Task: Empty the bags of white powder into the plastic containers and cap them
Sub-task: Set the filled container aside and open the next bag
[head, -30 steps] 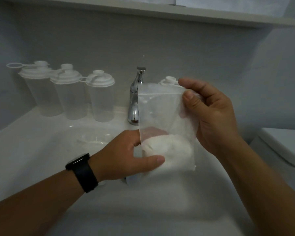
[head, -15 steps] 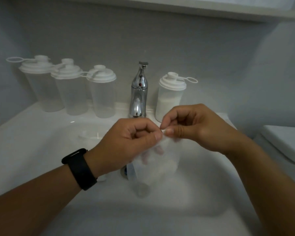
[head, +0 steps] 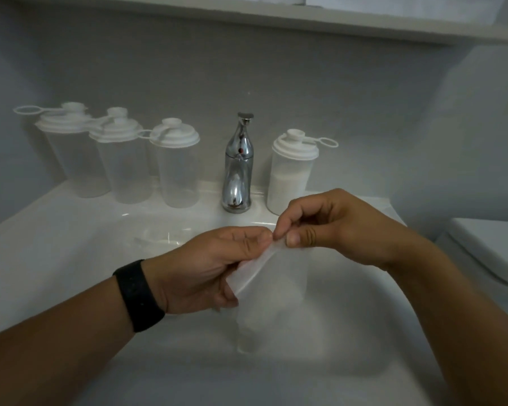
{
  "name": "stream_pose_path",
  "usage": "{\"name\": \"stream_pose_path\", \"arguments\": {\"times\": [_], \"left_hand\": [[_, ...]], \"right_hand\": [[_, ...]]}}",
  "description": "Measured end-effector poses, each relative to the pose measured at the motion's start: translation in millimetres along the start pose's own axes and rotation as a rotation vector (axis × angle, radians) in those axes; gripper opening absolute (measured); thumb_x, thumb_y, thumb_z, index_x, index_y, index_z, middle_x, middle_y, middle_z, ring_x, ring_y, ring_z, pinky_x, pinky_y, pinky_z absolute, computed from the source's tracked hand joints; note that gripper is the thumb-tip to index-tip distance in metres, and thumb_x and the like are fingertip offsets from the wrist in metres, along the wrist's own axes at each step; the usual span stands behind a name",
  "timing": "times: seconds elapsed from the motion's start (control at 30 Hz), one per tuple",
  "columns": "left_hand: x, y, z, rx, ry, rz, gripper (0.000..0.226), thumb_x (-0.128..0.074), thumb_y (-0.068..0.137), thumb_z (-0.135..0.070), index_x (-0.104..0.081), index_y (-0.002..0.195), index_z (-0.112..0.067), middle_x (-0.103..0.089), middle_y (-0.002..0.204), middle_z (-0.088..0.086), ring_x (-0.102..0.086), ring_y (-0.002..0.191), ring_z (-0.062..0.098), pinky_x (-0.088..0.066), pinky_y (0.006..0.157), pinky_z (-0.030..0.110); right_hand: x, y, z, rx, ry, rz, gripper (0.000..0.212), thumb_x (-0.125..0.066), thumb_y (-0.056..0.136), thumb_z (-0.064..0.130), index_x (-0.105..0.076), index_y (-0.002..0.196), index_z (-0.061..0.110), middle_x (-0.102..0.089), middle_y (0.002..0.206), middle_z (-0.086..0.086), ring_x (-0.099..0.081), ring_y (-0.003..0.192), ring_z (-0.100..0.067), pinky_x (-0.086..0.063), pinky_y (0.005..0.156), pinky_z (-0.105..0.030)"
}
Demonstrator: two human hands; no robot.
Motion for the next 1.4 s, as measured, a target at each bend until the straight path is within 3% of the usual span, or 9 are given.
{"name": "stream_pose_path", "arguments": {"times": [0.13, 0.2, 0.43, 0.57, 0.83, 1.03, 1.17, 1.27, 1.4], "left_hand": [[1, 1, -8, -0.040, -0.158, 0.009, 0.050, -0.070, 0.090, -0.036, -0.067, 0.126, -0.002, -0.034, 0.080, 0.019, -0.033, 0.041, 0.015, -0.022, 0.030, 0.018], [-1, -1, -11, -0.048, -0.205, 0.015, 0.038, -0.067, 0.086, -0.036, -0.075, 0.111, -0.008, -0.037, 0.062, 0.011, -0.040, 0.029, 0.007, -0.029, 0.028, 0.013], [-18, -9, -23, -0.101, -0.294, 0.243, 0.029, -0.062, 0.097, -0.042, -0.077, 0.106, -0.019, -0.059, 0.051, -0.004, -0.054, 0.035, 0.003, -0.037, 0.031, 0.013], [-14, -7, -22, -0.105, -0.334, 0.257, 0.029, -0.075, 0.090, -0.039, -0.076, 0.106, -0.014, -0.042, 0.063, 0.000, -0.052, 0.036, 0.004, -0.038, 0.031, 0.015], [-20, -3, -15, -0.088, -0.330, 0.295, 0.042, -0.043, 0.106, -0.037, -0.048, 0.130, -0.004, -0.063, 0.068, 0.000, -0.058, 0.041, 0.004, -0.034, 0.037, 0.017], [-8, 0, -8, -0.042, -0.295, 0.134, 0.041, -0.055, 0.096, -0.037, -0.047, 0.129, -0.014, -0.025, 0.081, 0.011, -0.048, 0.032, 0.006, -0.024, 0.030, 0.019], [-4, 1, 3, 0.059, -0.229, 0.120, 0.035, -0.057, 0.098, -0.031, -0.056, 0.121, -0.004, -0.052, 0.079, 0.005, -0.060, 0.064, 0.011, -0.043, 0.064, 0.021], [-3, 1, 6, 0.094, -0.110, 0.039, 0.040, -0.052, 0.094, -0.033, -0.045, 0.124, -0.007, -0.046, 0.052, -0.001, -0.053, 0.040, 0.011, -0.035, 0.042, 0.019], [1, 1, -1, 0.031, 0.222, -0.084, 0.046, -0.044, 0.108, -0.033, -0.055, 0.123, 0.009, -0.054, 0.054, 0.013, -0.061, 0.040, 0.023, -0.049, 0.038, 0.025]], "right_hand": [[3, -1, 7, 0.061, -0.028, -0.063, 0.019, -0.081, 0.073, 0.021, -0.078, 0.092, 0.022, -0.071, 0.089, -0.015, -0.066, 0.082, -0.017, -0.058, 0.081, -0.027], [3, 0, 13, 0.116, -0.097, -0.121, 0.017, -0.080, 0.074, 0.022, -0.076, 0.090, 0.018, -0.073, 0.083, -0.004, -0.067, 0.079, -0.013, -0.058, 0.079, -0.026], [4, -7, 37, 0.412, -0.274, -0.353, 0.012, -0.079, 0.083, 0.020, -0.076, 0.091, 0.012, -0.073, 0.082, -0.002, -0.064, 0.072, -0.026, -0.055, 0.069, -0.043], [2, -10, 45, 0.446, -0.355, -0.428, 0.009, -0.076, 0.085, 0.026, -0.070, 0.091, 0.022, -0.071, 0.079, 0.005, -0.064, 0.074, -0.017, -0.053, 0.071, -0.022], [-5, -1, 29, 0.280, -0.525, -0.284, 0.006, -0.064, 0.094, 0.028, -0.065, 0.089, 0.026, -0.068, 0.080, 0.014, -0.066, 0.084, -0.008, -0.048, 0.071, -0.016], [-11, 2, 28, 0.307, -0.653, -0.231, 0.010, -0.054, 0.098, 0.027, -0.056, 0.090, 0.033, -0.060, 0.080, 0.022, -0.060, 0.084, -0.007, -0.042, 0.070, -0.012], [-19, 5, 17, 0.254, -0.727, -0.130, 0.021, -0.054, 0.103, 0.020, -0.050, 0.090, 0.037, -0.058, 0.077, 0.023, -0.057, 0.081, -0.001, -0.040, 0.068, -0.013], [-23, 4, 6, 0.182, -0.660, -0.051, 0.024, -0.055, 0.104, 0.017, -0.051, 0.088, 0.034, -0.062, 0.076, 0.018, -0.061, 0.077, -0.003, -0.043, 0.067, -0.013], [-21, 3, 2, 0.162, -0.595, -0.038, 0.017, -0.054, 0.105, 0.021, -0.055, 0.089, 0.028, -0.066, 0.074, 0.011, -0.061, 0.071, -0.006, -0.042, 0.064, -0.012]]}}
Point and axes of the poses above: each hand's wrist, its own y-axis towards the middle knuckle, its own x-axis out of the back of the hand, z = x × y, the point moved 8 cm from there along y, towards the middle knuckle
